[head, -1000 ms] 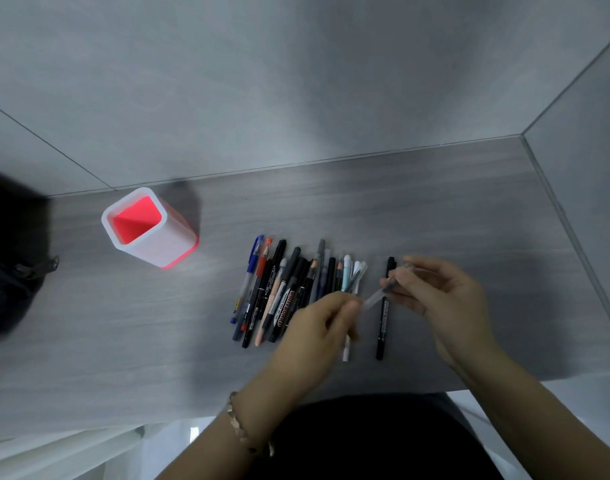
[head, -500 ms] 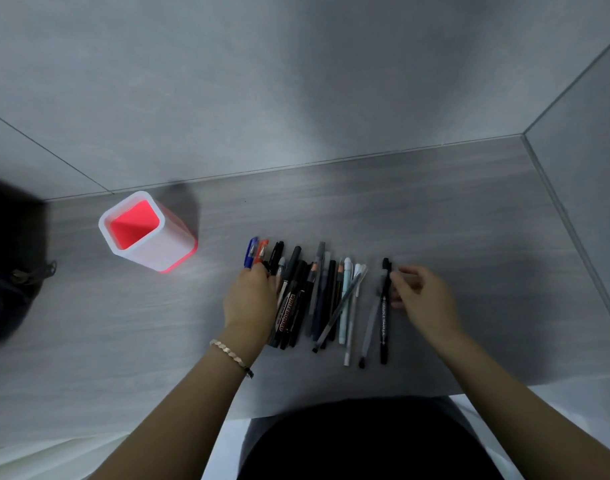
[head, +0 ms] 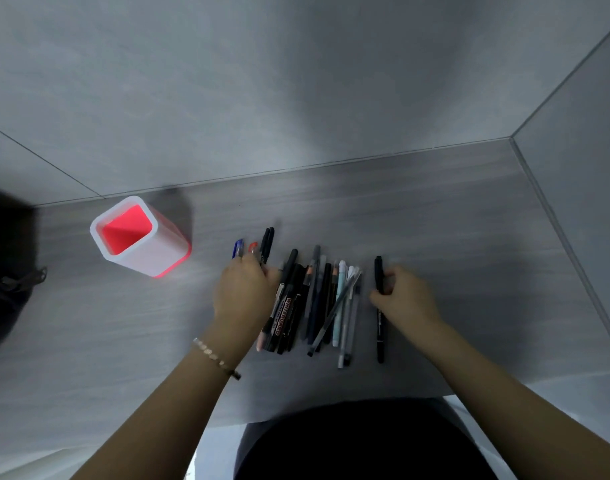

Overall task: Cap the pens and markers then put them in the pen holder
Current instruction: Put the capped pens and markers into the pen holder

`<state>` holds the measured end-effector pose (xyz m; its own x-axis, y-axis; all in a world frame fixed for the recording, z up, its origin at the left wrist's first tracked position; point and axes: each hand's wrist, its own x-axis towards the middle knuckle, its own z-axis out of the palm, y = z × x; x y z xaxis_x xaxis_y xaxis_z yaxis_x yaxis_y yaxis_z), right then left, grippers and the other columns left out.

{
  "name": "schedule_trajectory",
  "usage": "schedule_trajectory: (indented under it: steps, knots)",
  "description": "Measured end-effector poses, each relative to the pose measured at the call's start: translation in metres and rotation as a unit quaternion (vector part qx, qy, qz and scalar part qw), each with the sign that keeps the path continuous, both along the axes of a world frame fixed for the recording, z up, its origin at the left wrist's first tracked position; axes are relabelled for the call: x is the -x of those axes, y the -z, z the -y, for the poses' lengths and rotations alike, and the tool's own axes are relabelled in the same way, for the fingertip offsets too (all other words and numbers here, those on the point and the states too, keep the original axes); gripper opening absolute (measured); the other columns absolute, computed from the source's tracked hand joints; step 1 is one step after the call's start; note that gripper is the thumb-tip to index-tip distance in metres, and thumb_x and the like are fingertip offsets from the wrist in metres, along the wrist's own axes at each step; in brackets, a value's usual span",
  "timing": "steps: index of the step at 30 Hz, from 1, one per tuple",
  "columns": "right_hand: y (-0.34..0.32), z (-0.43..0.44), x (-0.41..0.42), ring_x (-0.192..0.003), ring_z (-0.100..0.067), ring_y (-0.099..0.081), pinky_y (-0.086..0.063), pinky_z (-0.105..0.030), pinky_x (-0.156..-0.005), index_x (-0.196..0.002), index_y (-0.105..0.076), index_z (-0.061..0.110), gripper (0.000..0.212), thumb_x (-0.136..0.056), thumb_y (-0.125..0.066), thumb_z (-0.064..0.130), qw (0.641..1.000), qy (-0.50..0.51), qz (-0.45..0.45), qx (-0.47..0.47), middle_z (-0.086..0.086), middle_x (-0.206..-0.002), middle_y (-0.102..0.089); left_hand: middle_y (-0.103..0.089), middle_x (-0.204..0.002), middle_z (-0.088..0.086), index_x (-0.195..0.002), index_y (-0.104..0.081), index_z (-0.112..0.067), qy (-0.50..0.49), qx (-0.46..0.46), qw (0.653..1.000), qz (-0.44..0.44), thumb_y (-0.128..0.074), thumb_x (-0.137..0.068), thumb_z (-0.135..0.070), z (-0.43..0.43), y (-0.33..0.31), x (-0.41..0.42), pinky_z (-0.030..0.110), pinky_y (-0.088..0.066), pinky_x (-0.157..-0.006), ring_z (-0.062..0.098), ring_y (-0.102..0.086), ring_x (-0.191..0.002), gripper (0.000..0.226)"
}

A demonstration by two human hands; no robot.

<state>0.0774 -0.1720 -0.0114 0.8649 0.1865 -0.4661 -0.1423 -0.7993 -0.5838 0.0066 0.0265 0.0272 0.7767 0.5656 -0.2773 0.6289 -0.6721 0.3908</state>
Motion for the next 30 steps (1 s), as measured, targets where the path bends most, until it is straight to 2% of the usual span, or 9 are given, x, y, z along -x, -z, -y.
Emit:
schedule_trajectory:
  steps: [3, 5, 8, 11, 17, 20, 24, 28, 30]
  knots:
    - [-0.019, -0.004, -0.001, -0.064, -0.013, -0.058, -0.052, -0.021, -0.052, -0.1, -0.06, 0.004, 0.017, -0.084, -0.059, 0.008, 0.967, 0.1, -0.131, -0.197, -0.007, -0.084, -0.061, -0.044, -0.058, 0.007, -0.069, -0.04, -0.007, -0.069, 0.247, 0.964, 0.066, -0.032, -0.091, -0.007, 0.021, -0.02, 0.011, 0.021, -0.037, -0.039, 0.019, -0.041, -0.05, 0.023]
    - [-0.037, -0.005, 0.002, -0.056, -0.01, -0.059, -0.053, -0.018, -0.048, -0.086, -0.059, 0.012, 0.008, -0.086, -0.056, 0.005, 0.927, 0.134, -0.173, -0.305, -0.003, -0.074, -0.059, -0.051, -0.063, 0.006, -0.073, -0.045, -0.008, -0.075, 0.32, 0.942, 0.06, -0.03, -0.095, -0.012, 0.037, -0.027, 0.022, 0.012, -0.041, -0.041, 0.016, -0.049, -0.054, 0.027]
    - [-0.054, -0.009, 0.009, -0.054, -0.007, -0.062, -0.052, -0.02, -0.05, -0.084, -0.059, 0.016, 0.014, -0.085, -0.056, 0.003, 0.896, 0.126, -0.185, -0.384, -0.001, -0.072, -0.061, -0.063, -0.078, 0.011, -0.087, -0.052, -0.001, -0.08, 0.442, 0.892, 0.046, -0.038, -0.096, -0.022, 0.058, -0.032, 0.031, 0.019, -0.053, -0.059, 0.015, -0.063, -0.067, 0.026]
    - [-0.06, -0.013, 0.017, -0.065, -0.01, -0.064, -0.051, -0.022, -0.055, -0.087, -0.06, 0.015, 0.012, -0.084, -0.057, 0.004, 0.887, 0.111, -0.209, -0.397, -0.003, -0.08, -0.063, -0.067, -0.075, 0.008, -0.074, -0.043, -0.009, -0.093, 0.566, 0.817, 0.05, -0.047, -0.092, -0.011, 0.066, -0.04, 0.033, 0.027, -0.054, -0.053, 0.011, -0.064, -0.056, 0.019]
    - [-0.065, -0.022, 0.012, -0.068, -0.007, -0.06, -0.048, -0.021, -0.066, -0.072, -0.062, 0.017, 0.025, -0.092, -0.048, 0.022, 0.898, 0.148, -0.15, -0.387, 0.008, -0.066, -0.064, -0.05, -0.056, -0.003, -0.06, -0.031, -0.019, -0.052, 0.535, 0.841, 0.061, -0.049, -0.09, -0.007, 0.068, -0.046, 0.034, 0.016, -0.028, -0.039, 0.008, -0.031, -0.045, 0.037]
    - [-0.06, -0.025, 0.007, -0.07, -0.01, -0.055, -0.041, -0.024, -0.067, -0.066, -0.061, 0.015, 0.028, -0.091, -0.049, 0.019, 0.863, 0.214, -0.188, -0.417, 0.007, -0.061, -0.063, -0.031, -0.054, 0.0, -0.062, -0.032, -0.018, -0.053, 0.538, 0.84, 0.04, -0.047, -0.092, -0.014, 0.072, -0.055, 0.033, 0.015, -0.026, -0.036, 0.007, -0.028, -0.042, 0.034]
    - [-0.057, -0.035, 0.011, -0.055, -0.005, -0.049, -0.035, -0.019, -0.056, -0.061, -0.057, 0.012, 0.033, -0.092, -0.045, 0.015, 0.824, 0.263, -0.213, -0.453, 0.005, -0.056, -0.057, -0.041, -0.062, 0.001, -0.065, -0.036, -0.016, -0.107, 0.596, 0.796, -0.002, -0.039, -0.091, -0.015, 0.066, -0.069, 0.025, 0.013, -0.018, -0.039, 0.006, -0.028, -0.038, 0.027]
    - [-0.056, -0.021, -0.027, -0.037, -0.001, -0.049, -0.039, -0.012, -0.04, -0.062, -0.047, 0.012, 0.035, -0.095, -0.036, 0.011, 0.713, 0.432, -0.177, -0.523, 0.008, -0.034, -0.053, -0.036, -0.054, -0.006, -0.055, -0.032, -0.02, -0.123, 0.636, 0.762, -0.017, -0.038, -0.087, -0.018, 0.056, -0.077, 0.033, 0.012, -0.017, -0.035, 0.007, -0.026, -0.037, 0.033]
    - [-0.061, -0.002, -0.05, -0.041, -0.002, -0.051, -0.042, -0.011, -0.042, -0.064, -0.046, 0.013, 0.033, -0.095, -0.037, 0.013, 0.724, 0.442, -0.119, -0.516, 0.009, -0.034, -0.054, -0.035, -0.052, -0.007, -0.054, -0.033, -0.02, -0.149, 0.648, 0.747, -0.009, -0.037, -0.09, -0.026, 0.05, -0.077, 0.039, 0.01, -0.016, -0.035, 0.006, -0.025, -0.038, 0.037]
